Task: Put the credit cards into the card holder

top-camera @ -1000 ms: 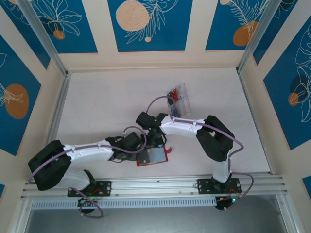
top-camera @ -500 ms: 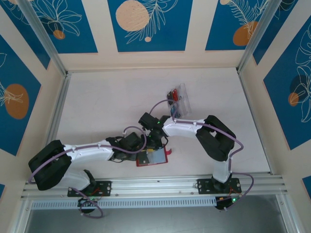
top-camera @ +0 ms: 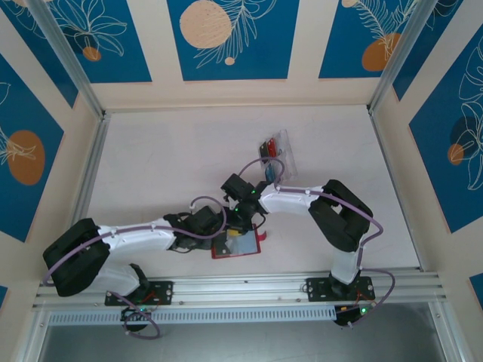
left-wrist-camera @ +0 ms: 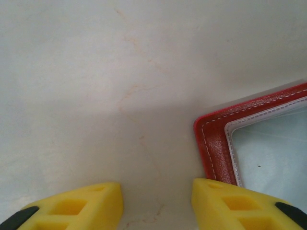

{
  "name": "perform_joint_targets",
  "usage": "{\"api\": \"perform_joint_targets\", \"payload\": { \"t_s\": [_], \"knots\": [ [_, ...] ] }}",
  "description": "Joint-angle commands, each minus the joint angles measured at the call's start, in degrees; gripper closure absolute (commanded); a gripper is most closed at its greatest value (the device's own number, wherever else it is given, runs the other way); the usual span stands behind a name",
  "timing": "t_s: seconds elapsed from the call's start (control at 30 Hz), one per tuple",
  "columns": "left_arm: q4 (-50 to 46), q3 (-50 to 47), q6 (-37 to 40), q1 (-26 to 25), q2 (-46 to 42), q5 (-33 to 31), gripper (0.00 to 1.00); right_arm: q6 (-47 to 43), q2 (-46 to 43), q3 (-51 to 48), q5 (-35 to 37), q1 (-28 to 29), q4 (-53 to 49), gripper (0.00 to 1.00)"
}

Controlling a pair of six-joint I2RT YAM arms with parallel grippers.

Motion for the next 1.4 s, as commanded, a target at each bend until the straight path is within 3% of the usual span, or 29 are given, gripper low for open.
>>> {"api": "perform_joint_targets", "payload": {
  "t_s": [0.0, 0.8, 1.2, 1.37],
  "knots": [
    [24.46, -4.09, -0.81, -0.63, 6.04, 9.56, 0.55, 2.67, -1.4, 0.19, -6.45, 0.57, 9.21, 0.49],
    [19.78, -6.71, -2.3, -0.54, -1.55, 4.9, 0.49, 0.54, -1.03, 12.15, -7.38, 3.21, 5.34, 0.44],
    [6.4, -9.23, -5.65, -0.36, -15.5, -3.06, 0.46, -7.73, -5.41, 18.77, 6.01, 2.12, -11.13, 0.43],
    [0.52, -10.19, -5.33, -0.02, -21.84, -4.29, 0.44, -8.21, -8.24, 16.48, 9.9, 0.87, -13.88, 0.43]
  ]
}}
